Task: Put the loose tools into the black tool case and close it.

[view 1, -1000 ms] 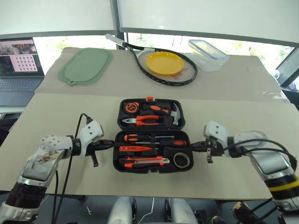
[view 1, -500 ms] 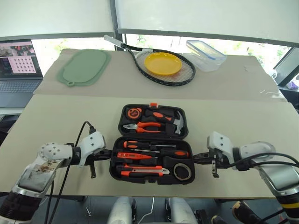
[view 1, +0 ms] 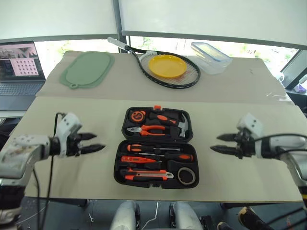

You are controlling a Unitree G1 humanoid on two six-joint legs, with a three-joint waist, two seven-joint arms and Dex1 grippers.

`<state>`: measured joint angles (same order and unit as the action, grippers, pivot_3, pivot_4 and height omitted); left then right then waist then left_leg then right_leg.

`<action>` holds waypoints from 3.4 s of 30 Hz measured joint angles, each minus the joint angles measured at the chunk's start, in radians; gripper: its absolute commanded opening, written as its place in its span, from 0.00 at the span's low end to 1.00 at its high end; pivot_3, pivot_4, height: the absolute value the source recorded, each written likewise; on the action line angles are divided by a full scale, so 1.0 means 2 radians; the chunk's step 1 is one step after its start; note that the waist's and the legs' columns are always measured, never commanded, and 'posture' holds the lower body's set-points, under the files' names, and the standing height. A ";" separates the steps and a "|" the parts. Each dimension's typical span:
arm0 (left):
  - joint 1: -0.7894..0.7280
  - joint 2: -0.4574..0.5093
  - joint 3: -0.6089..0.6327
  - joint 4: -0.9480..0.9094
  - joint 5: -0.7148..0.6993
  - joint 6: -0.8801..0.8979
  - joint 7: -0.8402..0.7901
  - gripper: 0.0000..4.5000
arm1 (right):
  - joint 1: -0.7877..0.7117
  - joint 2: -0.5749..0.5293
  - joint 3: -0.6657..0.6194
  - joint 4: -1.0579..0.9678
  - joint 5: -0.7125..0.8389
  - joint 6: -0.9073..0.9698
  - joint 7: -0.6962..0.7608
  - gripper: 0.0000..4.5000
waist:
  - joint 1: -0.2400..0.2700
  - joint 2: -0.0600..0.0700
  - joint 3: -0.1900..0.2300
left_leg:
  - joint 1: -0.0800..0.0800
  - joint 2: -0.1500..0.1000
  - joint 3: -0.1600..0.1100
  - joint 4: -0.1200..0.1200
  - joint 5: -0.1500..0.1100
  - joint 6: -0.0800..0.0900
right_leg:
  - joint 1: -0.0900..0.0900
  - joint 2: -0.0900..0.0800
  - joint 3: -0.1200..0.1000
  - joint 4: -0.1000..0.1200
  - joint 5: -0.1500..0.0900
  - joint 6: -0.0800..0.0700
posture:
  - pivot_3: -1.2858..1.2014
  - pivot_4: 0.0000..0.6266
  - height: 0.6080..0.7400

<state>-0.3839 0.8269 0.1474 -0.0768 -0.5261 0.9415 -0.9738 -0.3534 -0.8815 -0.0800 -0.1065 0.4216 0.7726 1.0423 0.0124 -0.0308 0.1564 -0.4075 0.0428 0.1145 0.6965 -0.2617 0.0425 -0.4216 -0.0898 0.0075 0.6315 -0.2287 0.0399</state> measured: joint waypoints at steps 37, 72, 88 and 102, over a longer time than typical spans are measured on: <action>-0.110 -0.082 -0.043 0.103 0.002 0.081 0.062 0.00 | -0.144 0.122 0.070 0.112 -0.003 0.104 -0.079 0.01 | -0.012 0.000 0.000 | -0.003 -0.001 -0.001 0.000 0.000 0.000 | -0.003 -0.001 0.000 0.000 0.001 0.001 | 0.52 0.24 0.99; 0.161 -0.164 -0.043 -0.090 0.220 -0.445 0.227 0.37 | 0.171 0.120 0.033 -0.048 -0.191 -0.483 -0.204 0.22 | -0.009 0.000 0.000 | 0.000 0.000 0.000 -0.001 0.000 0.001 | 0.000 -0.001 0.001 -0.002 0.002 0.001 | 0.52 0.24 0.99; 0.380 0.050 0.250 -0.197 -0.074 -0.096 0.030 1.00 | 0.352 -0.033 -0.092 -0.177 0.008 -0.304 -0.013 0.92 | -0.007 -0.001 0.000 | 0.003 0.003 0.001 -0.001 0.000 0.000 | 0.000 0.000 0.000 0.000 -0.003 -0.005 | 0.52 0.24 0.99; -0.041 0.039 -0.086 0.148 0.141 -0.327 -0.084 0.24 | 0.275 -0.042 0.045 -0.216 0.007 -0.262 0.058 0.00 | 0.008 -0.003 -0.001 | 0.000 0.000 0.003 0.000 0.000 0.000 | 0.000 0.000 -0.001 -0.001 0.001 -0.001 | 0.52 0.24 0.99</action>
<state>-0.4662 0.9048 -0.0239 0.2186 -0.2439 0.2870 -1.1422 0.1963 -0.9663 0.0101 -0.5393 0.4350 0.2488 1.1582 0.0279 -0.0365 0.1538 -0.4079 0.0435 0.1197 0.6960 -0.2615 0.0415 -0.4222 -0.0897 0.0063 0.6297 -0.2275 0.0376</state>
